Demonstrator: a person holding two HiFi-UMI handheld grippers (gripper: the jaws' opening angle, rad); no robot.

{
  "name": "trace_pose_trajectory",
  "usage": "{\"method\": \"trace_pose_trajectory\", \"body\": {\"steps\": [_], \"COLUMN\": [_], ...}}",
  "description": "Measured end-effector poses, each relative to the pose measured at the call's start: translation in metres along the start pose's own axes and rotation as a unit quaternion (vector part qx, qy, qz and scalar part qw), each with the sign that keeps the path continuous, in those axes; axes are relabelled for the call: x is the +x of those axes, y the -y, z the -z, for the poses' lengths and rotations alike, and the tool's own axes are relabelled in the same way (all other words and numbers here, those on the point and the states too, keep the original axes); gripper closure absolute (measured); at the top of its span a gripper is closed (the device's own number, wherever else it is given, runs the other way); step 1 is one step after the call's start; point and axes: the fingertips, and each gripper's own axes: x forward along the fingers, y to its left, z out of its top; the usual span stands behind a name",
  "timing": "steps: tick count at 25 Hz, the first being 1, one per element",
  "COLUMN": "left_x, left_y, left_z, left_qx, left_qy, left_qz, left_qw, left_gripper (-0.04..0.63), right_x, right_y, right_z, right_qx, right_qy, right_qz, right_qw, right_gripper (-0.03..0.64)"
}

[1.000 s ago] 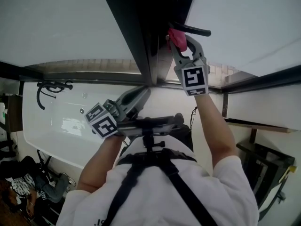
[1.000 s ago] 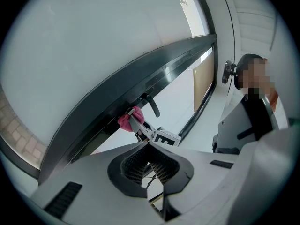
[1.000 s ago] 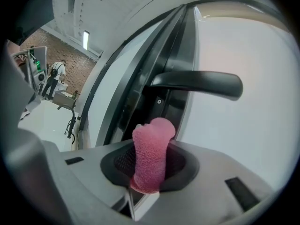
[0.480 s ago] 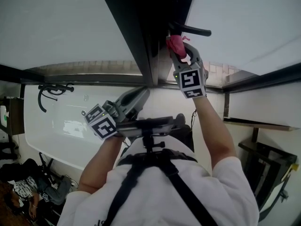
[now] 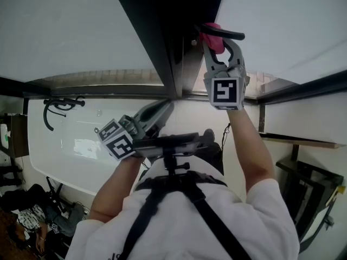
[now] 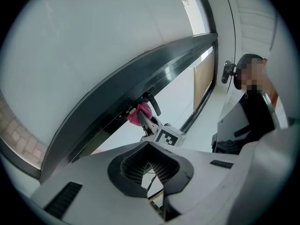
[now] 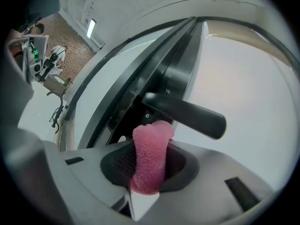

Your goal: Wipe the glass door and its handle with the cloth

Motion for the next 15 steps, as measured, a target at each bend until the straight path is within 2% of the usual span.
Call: {"method": "trace_pose_trajectory", "body": {"steps": [7, 15], "left_x": [-0.001, 0.002], "left_y": [-0.002, -0.001], "left_z": [0.002, 0.005], "left_qx": [0.0, 0.0], "left_qy": [-0.006, -0.014], "left_qz": [-0.004, -0.002], "left_qw": [1.0, 0.9999], "left_gripper": [0.603, 0.603], "right_x": [0.001, -0.003], "right_y": [-0.006, -0.014], "right_z": [0.006, 0.015], "right_qx": [-0.027, -0.023], "right_qy": [0.019, 0.029], "right_qz": [0.012, 0.011], "right_qw": [0.999, 0.999], "right_gripper": [0.515, 0.515]}}
